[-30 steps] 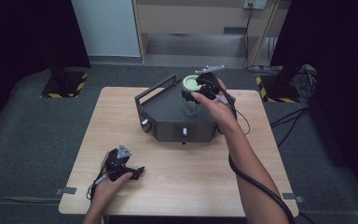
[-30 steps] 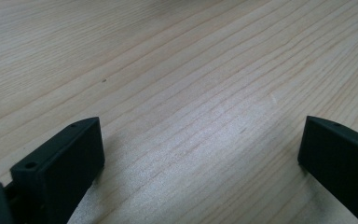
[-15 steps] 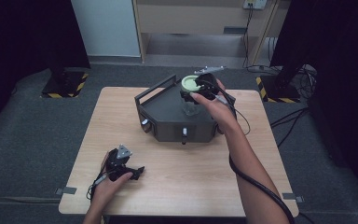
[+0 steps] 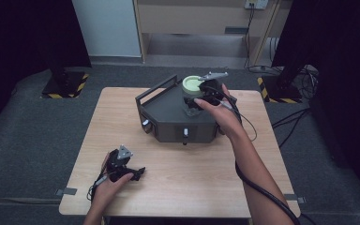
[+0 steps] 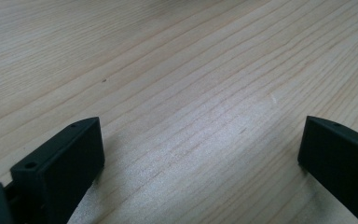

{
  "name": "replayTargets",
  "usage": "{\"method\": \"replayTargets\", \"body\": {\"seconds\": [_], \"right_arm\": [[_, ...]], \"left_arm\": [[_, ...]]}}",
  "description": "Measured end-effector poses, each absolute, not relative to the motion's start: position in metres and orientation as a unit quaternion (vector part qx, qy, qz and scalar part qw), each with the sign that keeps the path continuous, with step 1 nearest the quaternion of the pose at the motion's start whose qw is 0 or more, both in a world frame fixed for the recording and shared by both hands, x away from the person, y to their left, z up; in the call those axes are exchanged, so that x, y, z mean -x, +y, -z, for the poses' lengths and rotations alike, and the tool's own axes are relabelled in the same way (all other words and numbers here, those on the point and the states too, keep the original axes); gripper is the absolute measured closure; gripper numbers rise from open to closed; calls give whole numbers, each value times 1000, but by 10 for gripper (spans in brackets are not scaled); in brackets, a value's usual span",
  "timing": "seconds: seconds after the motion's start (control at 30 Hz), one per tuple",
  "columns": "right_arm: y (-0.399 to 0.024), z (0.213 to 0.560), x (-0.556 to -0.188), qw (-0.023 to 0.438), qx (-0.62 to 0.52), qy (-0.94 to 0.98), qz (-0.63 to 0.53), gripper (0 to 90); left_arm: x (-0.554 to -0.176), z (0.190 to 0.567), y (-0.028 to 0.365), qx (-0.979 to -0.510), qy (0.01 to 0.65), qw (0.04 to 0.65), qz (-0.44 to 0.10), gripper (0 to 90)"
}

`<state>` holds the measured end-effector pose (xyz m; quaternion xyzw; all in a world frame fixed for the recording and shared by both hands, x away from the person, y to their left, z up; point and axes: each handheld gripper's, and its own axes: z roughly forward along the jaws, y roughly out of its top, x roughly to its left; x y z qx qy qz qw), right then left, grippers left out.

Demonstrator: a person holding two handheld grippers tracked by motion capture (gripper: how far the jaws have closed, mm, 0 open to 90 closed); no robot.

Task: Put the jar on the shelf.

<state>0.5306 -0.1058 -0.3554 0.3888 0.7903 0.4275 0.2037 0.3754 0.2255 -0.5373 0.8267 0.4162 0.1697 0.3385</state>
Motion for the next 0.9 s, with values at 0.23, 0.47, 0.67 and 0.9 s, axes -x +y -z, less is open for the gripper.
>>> {"method": "replayTargets", "body": {"seconds": [0.23,0.47,0.67,0.9], "right_arm": [[-117,358,-516,206,-391,784,-435,23],[-126,361,-501,206,-388,782,-443,23],[-133,362,-486,207,-380,782,-448,22],[-141,367,-469,207,-374,783,-452,22]], "left_arm": [[-375,537,226,-828,415,337,-170,0],[-375,537,226,-828,415,337,-169,0],[-375,537,226,-828,415,337,-170,0],[-375,537,226,-828,415,337,-170,0]]}}
